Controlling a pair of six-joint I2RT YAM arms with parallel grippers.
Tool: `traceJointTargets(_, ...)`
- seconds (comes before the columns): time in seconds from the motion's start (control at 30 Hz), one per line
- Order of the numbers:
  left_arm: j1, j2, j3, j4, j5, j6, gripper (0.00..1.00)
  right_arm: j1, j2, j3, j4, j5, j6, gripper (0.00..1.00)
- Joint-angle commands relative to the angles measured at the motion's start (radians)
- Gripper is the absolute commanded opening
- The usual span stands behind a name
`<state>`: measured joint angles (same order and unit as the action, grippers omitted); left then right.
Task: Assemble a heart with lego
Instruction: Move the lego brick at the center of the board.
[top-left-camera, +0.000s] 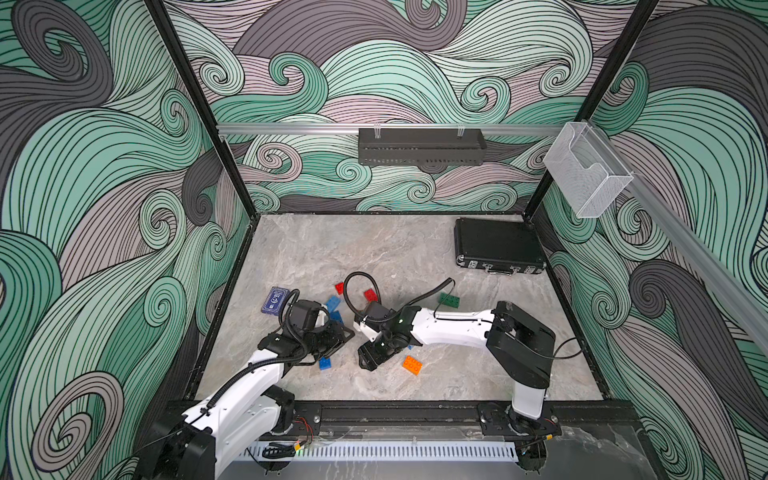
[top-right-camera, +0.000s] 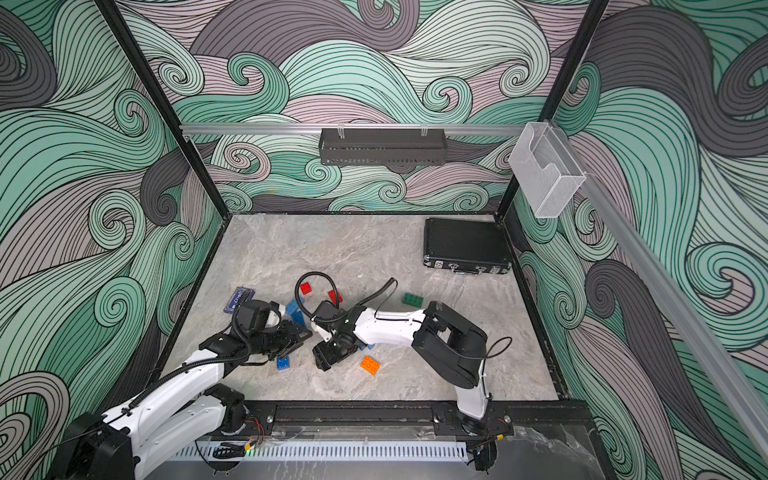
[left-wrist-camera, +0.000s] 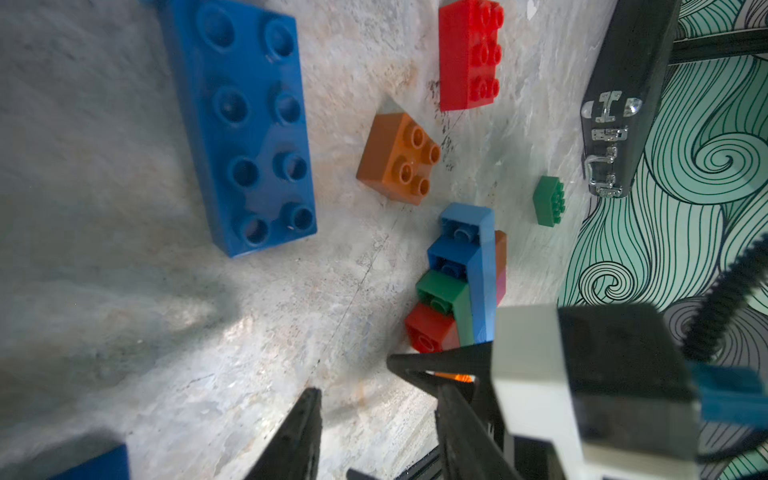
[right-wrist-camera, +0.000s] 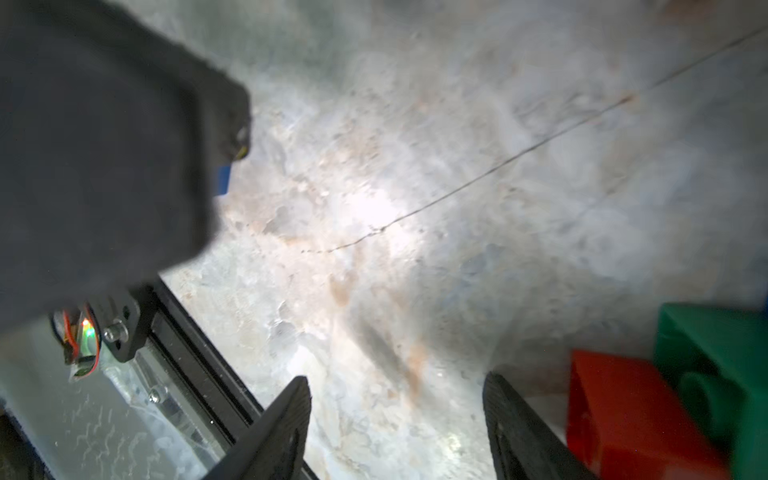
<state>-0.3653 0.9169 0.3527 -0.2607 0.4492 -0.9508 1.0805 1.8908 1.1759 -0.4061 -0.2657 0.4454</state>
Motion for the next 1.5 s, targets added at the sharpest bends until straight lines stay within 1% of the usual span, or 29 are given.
traceJointTargets(0.0, 0.01, 0.024, 0.0, 0.021, -0.001, -0.003, 0.47, -0.044, -0.018, -0.032, -0.06, 0.085, -0.023, 0.68)
traceJointTargets(0.27, 0.017, 0.086, 0.016, 0.043, 0.016, 0.004, 0.46, -0.141, -0.114, -0.137, -0.108, 0.128, -0.057, 0.68)
traceJointTargets(0.53, 0.022, 0.153, 0.032, 0.068, 0.043, 0.01, 0.46, -0.161, -0.215, -0.22, -0.182, 0.111, -0.14, 0.68)
traceJointTargets(0.77, 0.022, 0.163, 0.032, 0.082, 0.044, 0.006, 0.46, -0.232, -0.268, -0.298, -0.186, 0.176, -0.122, 0.65)
traceJointTargets(0.83, 0.023, 0.168, 0.031, 0.087, 0.046, 0.006, 0.46, -0.247, -0.262, -0.287, -0.174, 0.186, -0.129, 0.66)
traceJointTargets(0.9, 0.024, 0.175, 0.031, 0.092, 0.046, 0.006, 0.46, -0.257, -0.235, -0.253, -0.16, 0.195, -0.13, 0.7)
traceJointTargets(1.07, 0.023, 0.168, 0.034, 0.088, 0.047, 0.006, 0.46, -0.284, -0.171, -0.178, -0.134, 0.26, -0.092, 0.75)
traceJointTargets(1.27, 0.025, 0.172, 0.035, 0.085, 0.045, 0.014, 0.46, -0.327, -0.098, -0.116, -0.107, 0.289, -0.118, 0.75)
traceJointTargets(1.47, 0.029, 0.194, 0.035, 0.101, 0.049, 0.014, 0.46, -0.395, -0.044, -0.05, -0.101, 0.29, -0.15, 0.75)
